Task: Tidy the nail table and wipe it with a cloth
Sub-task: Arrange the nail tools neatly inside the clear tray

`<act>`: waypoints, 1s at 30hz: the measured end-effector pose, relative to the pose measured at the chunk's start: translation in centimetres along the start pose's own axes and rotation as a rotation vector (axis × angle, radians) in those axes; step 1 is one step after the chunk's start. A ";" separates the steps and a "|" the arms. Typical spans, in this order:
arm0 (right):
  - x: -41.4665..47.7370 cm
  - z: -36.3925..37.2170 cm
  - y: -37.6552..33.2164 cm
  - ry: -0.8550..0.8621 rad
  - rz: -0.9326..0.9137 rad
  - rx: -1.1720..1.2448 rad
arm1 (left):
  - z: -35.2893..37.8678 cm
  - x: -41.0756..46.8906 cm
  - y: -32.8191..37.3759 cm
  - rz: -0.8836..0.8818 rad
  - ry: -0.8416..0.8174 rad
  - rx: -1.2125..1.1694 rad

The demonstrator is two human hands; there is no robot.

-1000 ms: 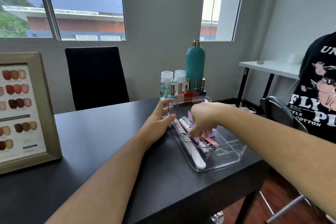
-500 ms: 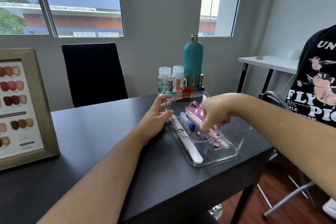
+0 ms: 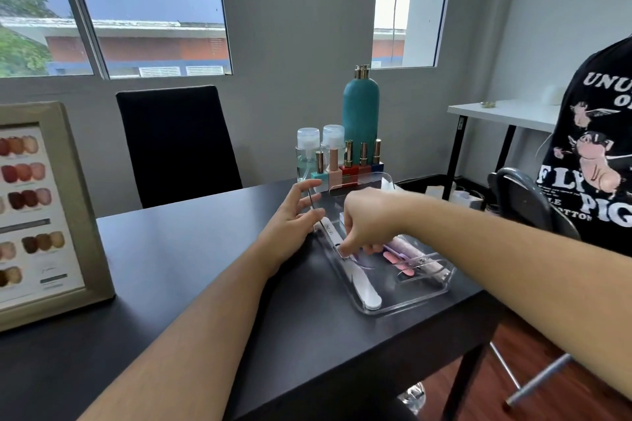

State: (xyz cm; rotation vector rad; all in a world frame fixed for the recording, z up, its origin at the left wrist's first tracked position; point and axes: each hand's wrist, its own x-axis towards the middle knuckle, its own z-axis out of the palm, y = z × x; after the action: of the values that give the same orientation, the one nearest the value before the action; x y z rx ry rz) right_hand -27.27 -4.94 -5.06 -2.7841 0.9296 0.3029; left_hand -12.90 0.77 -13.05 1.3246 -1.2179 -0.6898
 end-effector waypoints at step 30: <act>-0.7 0.3 0.3 -0.069 0.158 0.152 | -0.1 0.2 -0.2 -0.006 -0.013 0.021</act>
State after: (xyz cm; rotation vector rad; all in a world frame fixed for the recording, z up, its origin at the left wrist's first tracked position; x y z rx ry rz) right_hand -28.05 -4.66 -5.22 -2.5521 1.1085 0.3345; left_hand -12.74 0.59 -13.16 1.3435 -1.2358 -0.6924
